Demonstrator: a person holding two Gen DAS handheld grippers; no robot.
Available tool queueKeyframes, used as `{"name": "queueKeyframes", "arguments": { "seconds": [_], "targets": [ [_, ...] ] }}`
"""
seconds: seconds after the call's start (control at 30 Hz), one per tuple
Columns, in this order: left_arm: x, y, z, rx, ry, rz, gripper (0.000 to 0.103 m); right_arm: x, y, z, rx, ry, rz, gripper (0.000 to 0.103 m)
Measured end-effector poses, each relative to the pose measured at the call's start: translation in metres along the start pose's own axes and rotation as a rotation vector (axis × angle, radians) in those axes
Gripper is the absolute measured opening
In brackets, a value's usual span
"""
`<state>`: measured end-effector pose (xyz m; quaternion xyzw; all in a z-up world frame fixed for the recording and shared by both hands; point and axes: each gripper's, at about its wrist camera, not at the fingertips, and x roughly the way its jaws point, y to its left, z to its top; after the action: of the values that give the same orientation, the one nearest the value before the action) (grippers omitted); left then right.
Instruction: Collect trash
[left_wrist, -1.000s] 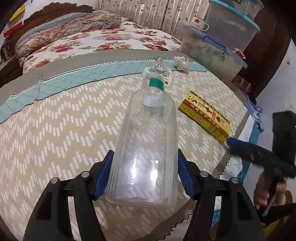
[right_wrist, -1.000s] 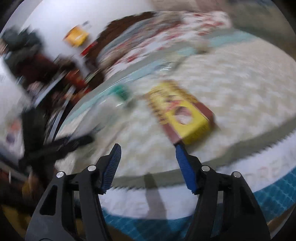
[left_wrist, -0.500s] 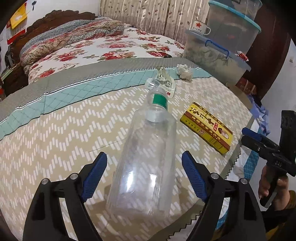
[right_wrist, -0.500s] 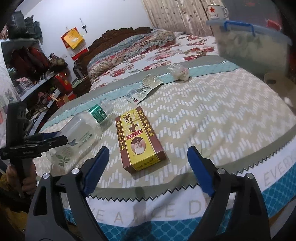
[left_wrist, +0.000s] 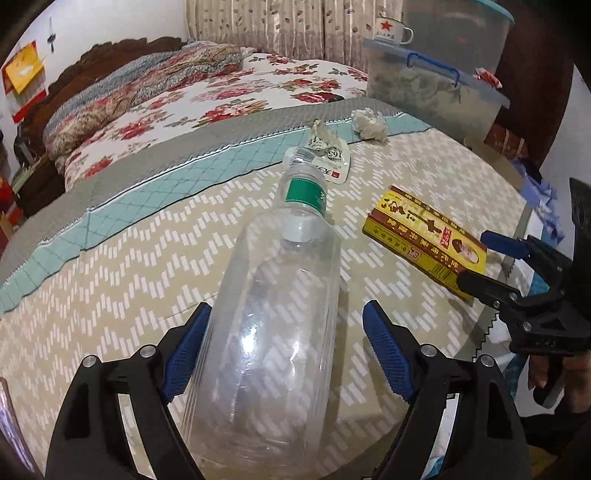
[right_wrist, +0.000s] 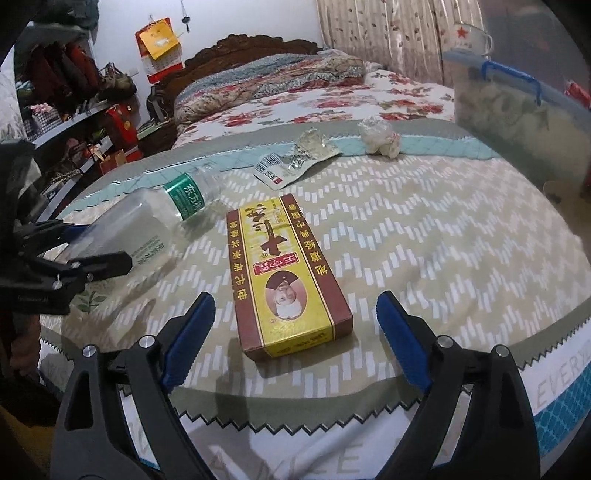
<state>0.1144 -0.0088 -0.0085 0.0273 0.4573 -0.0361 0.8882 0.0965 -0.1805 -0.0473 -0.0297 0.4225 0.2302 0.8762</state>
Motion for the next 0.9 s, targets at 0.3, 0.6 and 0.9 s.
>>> {"name": "queueKeyframes", "arguments": {
  "seconds": [0.3,0.6,0.9],
  "targets": [
    [0.005,0.003,-0.004,-0.024,0.016,-0.009,0.079,0.006,-0.008,-0.001,0.076,0.027,0.02,0.088],
    [0.001,0.004,-0.007,-0.015,0.001,-0.002,0.079,-0.002,-0.007,-0.001,0.101,0.019,0.042,0.088],
    [0.001,0.008,-0.011,-0.023,0.004,-0.005,0.084,0.002,-0.004,0.0,0.098,0.038,0.034,0.088]
  ]
}}
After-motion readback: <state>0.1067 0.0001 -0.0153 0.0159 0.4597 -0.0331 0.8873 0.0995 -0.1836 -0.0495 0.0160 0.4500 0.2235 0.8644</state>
